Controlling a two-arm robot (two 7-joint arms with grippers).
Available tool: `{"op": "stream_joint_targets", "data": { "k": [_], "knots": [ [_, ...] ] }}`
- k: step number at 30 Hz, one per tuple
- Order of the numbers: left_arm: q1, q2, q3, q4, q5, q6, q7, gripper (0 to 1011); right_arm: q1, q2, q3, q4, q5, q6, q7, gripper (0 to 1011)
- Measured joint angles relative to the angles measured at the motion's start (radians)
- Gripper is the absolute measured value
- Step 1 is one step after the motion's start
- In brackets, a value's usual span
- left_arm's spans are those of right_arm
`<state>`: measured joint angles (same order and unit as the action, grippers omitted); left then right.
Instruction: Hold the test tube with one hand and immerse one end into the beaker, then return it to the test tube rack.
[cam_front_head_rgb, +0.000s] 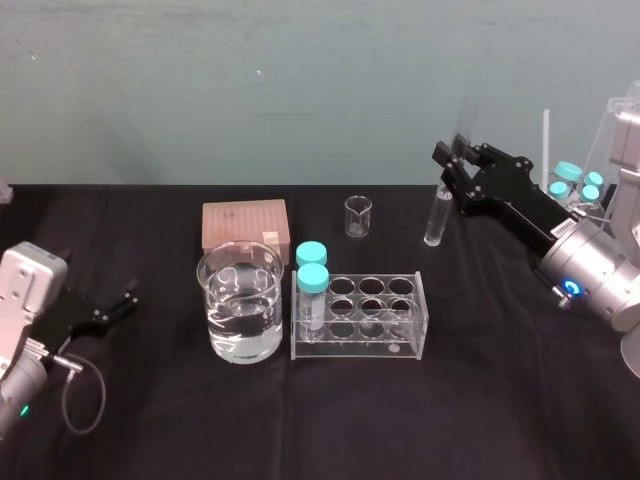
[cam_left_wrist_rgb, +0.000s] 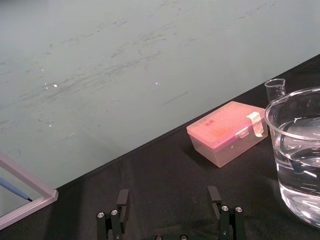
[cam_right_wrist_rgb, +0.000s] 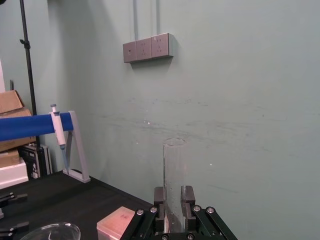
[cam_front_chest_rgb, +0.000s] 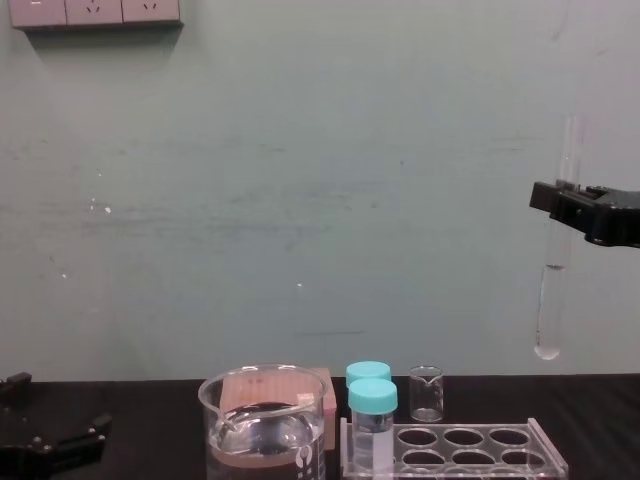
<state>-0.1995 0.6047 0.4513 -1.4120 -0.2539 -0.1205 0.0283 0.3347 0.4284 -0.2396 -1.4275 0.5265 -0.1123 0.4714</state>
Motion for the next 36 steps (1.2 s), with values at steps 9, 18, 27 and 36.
{"op": "stream_joint_targets", "data": {
  "k": [9,18,27,36],
  "knots": [
    [0.0,0.0,0.0,0.0,0.0,0.0,0.0,1000,0.003,-0.004,-0.002,0.007,0.002,0.005,0.004,228],
    [0.0,0.0,0.0,0.0,0.0,0.0,0.0,1000,0.005,-0.007,-0.006,0.012,0.002,0.009,0.006,228],
    [0.0,0.0,0.0,0.0,0.0,0.0,0.0,1000,0.007,-0.01,-0.009,0.014,0.002,0.01,0.008,228],
    [0.0,0.0,0.0,0.0,0.0,0.0,0.0,1000,0.008,-0.009,-0.013,0.017,0.003,0.013,0.011,228]
  ]
}}
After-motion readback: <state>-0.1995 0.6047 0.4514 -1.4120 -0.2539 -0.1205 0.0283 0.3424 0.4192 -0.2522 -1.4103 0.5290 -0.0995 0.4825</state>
